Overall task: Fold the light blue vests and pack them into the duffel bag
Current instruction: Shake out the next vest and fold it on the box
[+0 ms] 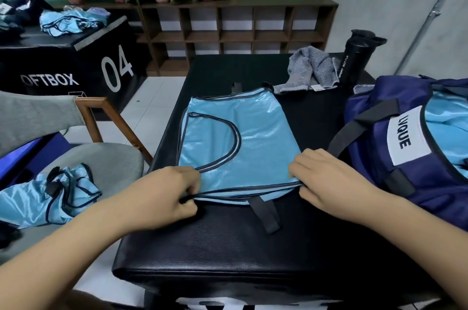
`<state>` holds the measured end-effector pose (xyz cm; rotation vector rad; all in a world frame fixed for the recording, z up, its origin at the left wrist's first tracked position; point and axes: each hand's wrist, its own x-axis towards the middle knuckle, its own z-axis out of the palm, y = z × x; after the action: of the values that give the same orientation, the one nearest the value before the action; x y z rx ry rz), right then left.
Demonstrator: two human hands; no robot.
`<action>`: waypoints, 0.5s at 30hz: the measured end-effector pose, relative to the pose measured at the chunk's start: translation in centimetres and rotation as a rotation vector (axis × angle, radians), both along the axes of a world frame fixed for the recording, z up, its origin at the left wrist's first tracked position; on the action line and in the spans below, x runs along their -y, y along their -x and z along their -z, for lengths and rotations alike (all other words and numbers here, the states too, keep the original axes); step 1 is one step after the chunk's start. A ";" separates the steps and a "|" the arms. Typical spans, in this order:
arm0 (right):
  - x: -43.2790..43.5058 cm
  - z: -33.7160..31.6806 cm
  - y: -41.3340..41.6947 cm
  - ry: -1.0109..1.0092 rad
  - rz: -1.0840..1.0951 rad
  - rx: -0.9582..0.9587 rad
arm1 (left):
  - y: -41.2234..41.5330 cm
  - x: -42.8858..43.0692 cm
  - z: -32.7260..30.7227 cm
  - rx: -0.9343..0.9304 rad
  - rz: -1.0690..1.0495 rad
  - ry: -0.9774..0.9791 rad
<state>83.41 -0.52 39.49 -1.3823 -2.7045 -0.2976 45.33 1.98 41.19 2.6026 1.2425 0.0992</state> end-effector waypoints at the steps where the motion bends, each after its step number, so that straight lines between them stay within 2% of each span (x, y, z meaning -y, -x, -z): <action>1: 0.2 -0.2 0.1 0.044 0.006 -0.029 | 0.1 0.0 -0.2 0.013 -0.005 0.013; 4: 1.0 -1.4 0.7 0.180 0.055 -0.143 | 0.3 -0.1 -1.2 0.034 -0.039 0.074; 6: 1.7 -2.9 1.2 0.301 0.120 -0.211 | 0.4 0.1 -2.5 0.022 -0.064 0.189; 10: 3.2 -5.8 1.6 0.885 0.059 -0.453 | 0.7 0.8 -5.4 0.132 0.008 0.554; 12: 3.0 -6.3 1.3 0.928 0.034 -0.569 | 0.9 0.5 -5.9 0.185 -0.004 0.548; 15: 1.7 -5.8 1.1 0.828 0.110 -0.675 | 0.7 -0.7 -5.1 0.196 -0.075 0.485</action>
<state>82.34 -2.22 45.24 -1.3987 -2.1989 1.1811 44.59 2.65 46.26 2.0809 1.1275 0.0563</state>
